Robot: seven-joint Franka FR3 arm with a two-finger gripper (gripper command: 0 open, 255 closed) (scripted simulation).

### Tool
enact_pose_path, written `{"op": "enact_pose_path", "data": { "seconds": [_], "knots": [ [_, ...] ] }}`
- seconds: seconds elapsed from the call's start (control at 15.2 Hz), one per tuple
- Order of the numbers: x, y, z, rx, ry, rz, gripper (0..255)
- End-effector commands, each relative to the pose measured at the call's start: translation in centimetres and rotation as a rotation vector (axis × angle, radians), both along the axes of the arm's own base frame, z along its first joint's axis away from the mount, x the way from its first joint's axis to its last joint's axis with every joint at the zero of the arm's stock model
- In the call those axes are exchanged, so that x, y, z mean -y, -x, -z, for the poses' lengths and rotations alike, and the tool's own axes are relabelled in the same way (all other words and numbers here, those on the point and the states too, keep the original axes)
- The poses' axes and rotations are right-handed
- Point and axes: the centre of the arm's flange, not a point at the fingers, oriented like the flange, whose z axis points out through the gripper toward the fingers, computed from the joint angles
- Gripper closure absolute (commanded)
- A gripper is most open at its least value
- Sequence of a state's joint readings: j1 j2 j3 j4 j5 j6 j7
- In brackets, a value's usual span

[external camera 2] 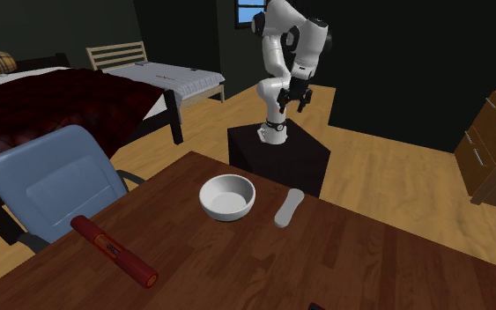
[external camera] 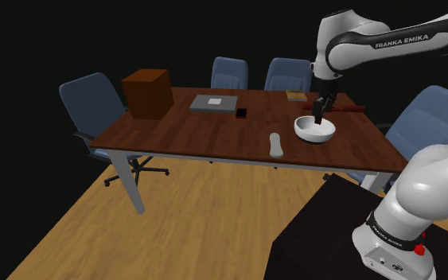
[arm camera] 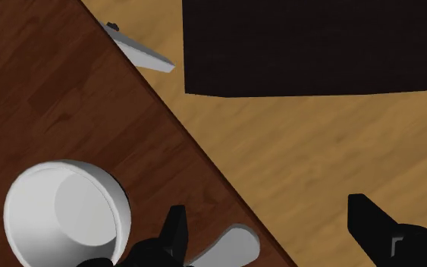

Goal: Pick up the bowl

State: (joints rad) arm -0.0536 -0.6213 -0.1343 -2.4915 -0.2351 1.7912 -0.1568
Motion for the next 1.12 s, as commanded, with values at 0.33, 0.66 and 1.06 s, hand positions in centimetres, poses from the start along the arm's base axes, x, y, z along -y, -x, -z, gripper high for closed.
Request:
{"op": "enact_pose_path", "data": {
  "seconds": [0.33, 0.66, 1.06],
  "knots": [
    [6.5, -3.7, 5.6, 0.003, 0.001, -0.006, 0],
    [10.9, -6.3, 9.7, 0.004, 0.002, -0.009, 0],
    [16.3, -9.4, 14.6, 0.005, 0.002, -0.013, 0]
  ]
}}
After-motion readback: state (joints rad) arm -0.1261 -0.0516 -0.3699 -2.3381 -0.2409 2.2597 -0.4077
